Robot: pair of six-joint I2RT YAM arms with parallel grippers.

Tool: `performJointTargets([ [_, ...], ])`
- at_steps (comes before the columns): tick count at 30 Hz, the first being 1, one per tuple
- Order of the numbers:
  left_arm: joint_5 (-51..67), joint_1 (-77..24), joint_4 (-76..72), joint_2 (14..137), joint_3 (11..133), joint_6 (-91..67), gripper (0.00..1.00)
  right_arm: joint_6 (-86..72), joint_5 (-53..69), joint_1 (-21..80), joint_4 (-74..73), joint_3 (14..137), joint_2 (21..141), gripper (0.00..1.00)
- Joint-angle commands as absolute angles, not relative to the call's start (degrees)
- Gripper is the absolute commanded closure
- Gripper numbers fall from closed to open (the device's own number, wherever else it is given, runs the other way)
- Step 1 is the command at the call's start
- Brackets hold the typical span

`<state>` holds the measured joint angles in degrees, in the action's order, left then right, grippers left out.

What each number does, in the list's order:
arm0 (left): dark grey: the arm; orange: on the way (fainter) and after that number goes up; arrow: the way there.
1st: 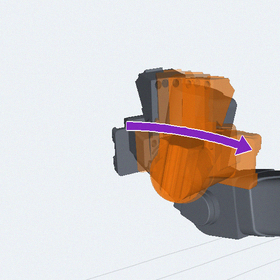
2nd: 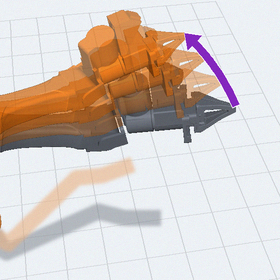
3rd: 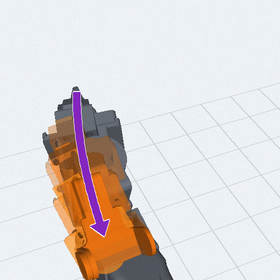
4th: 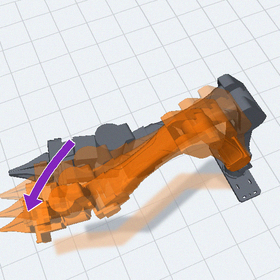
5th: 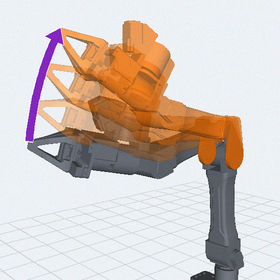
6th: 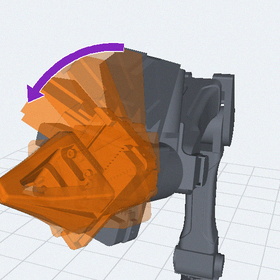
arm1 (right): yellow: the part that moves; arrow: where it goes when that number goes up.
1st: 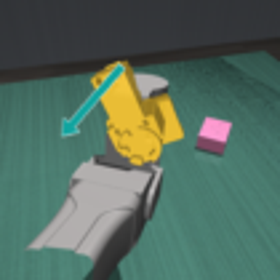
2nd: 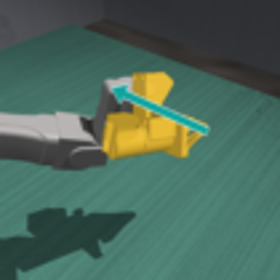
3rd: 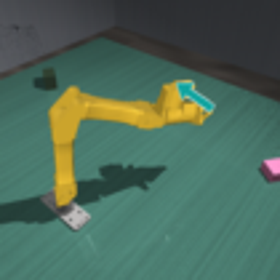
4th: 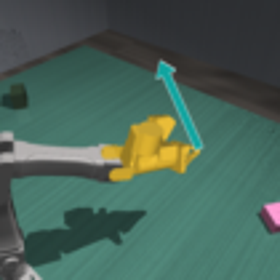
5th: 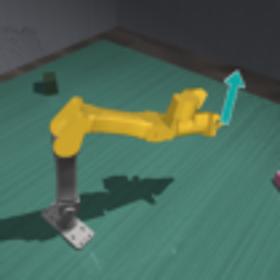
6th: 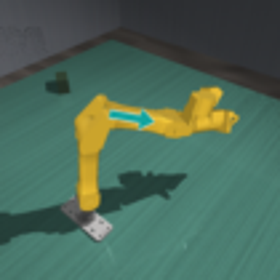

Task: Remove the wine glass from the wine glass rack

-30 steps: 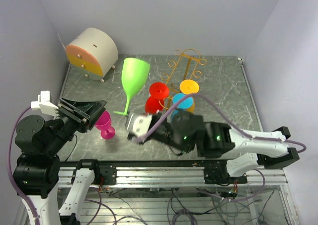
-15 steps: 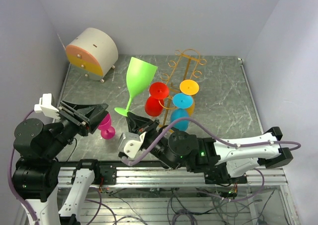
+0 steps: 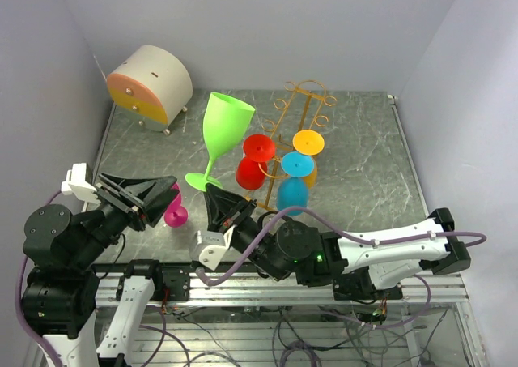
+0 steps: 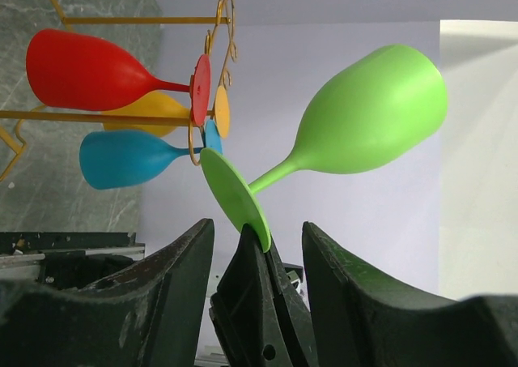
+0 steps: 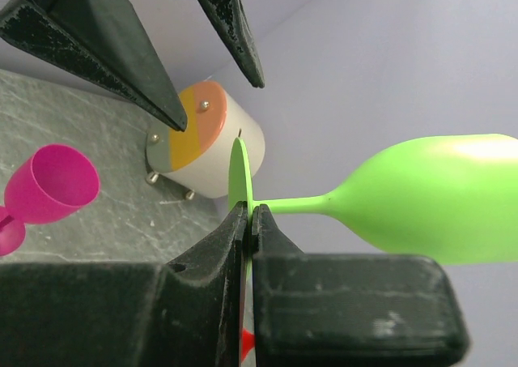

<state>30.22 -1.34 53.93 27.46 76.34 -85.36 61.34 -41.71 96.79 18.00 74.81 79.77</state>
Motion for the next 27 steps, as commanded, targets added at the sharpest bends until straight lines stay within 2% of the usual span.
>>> performJointTargets([
  [1,36.3,-0.9,55.8,27.3,76.6,-87.8,0.42,63.4,-39.3,101.8,23.0,73.9,79.1,1.00],
  [21,36.3,-0.9,53.9,25.3,72.4,-89.2,0.43,64.9,-35.9,106.3,26.6,72.5,82.9,1.00],
  [27,35.8,-0.9,53.2,24.7,70.7,-89.0,0.55,63.9,-36.6,108.7,25.8,72.2,82.4,1.00],
])
